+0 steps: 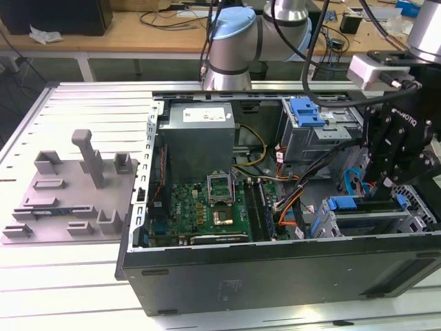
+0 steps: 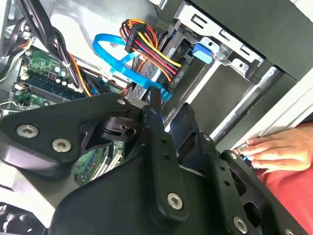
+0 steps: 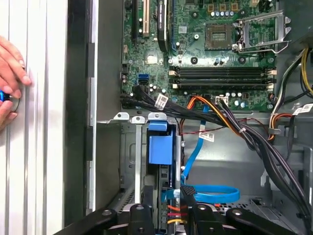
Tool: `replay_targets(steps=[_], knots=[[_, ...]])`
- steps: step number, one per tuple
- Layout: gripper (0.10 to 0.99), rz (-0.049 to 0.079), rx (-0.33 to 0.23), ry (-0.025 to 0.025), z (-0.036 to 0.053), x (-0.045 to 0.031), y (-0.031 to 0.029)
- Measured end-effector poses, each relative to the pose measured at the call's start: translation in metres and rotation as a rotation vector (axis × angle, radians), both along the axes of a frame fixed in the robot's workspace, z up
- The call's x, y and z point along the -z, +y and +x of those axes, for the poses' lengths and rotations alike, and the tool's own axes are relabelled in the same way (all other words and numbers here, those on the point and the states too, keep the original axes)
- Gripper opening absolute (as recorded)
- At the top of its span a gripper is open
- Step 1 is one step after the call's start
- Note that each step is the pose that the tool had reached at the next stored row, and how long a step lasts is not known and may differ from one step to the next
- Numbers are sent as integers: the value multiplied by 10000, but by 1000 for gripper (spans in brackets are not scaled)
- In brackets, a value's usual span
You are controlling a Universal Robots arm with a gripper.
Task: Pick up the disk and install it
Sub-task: 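Insert the second disk wire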
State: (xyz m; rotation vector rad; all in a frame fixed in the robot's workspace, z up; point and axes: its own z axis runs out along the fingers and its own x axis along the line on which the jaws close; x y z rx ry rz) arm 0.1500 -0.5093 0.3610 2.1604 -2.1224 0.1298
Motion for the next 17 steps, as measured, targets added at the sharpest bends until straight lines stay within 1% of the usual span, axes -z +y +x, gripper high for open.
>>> replay_targets(steps=[4,6,7,8,10,17], knots=[[345,-29,0,0,-4,-127,5],[212,-48,0,0,-7,-184,9],[212,-53,1,0,-9,-198,11],[106,-56,0,-2,-18,-211,15],[106,-62,1,-17,-30,-213,20],[106,-62,0,-19,-30,-213,20]])
